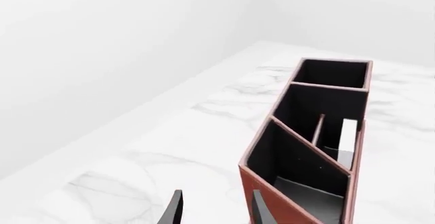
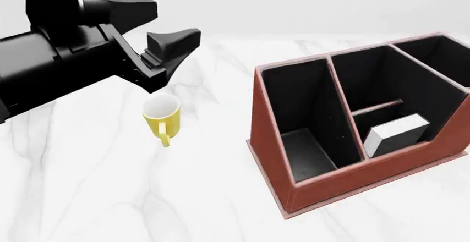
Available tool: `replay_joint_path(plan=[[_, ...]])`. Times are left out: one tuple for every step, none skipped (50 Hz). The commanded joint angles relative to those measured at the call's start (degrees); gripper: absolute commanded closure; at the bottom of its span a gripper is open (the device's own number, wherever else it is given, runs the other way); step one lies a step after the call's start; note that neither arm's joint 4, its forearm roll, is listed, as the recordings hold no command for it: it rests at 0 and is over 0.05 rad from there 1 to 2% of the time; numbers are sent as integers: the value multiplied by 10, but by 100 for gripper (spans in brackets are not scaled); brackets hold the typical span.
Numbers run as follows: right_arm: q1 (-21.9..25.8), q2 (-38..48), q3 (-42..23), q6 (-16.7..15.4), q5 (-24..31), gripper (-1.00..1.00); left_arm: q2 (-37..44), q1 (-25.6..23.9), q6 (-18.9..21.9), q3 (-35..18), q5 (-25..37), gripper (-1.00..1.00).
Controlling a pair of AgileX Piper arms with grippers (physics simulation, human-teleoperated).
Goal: Pick up the book and place it in the back compartment of the caddy.
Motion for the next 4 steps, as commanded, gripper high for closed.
replay_joint_path(plan=[[58,-16,-286,-112,202,-100,-2,-5,-6,10,-9,-100],[68,-23,-285,-135,208,-100,-1,-7,-6,12,-12,-100],[84,-33,-282,-159,218,-100,-1,-10,-9,16,-17,-100],[98,-42,-272,-172,225,-100,-1,-12,-10,19,-22,-100]])
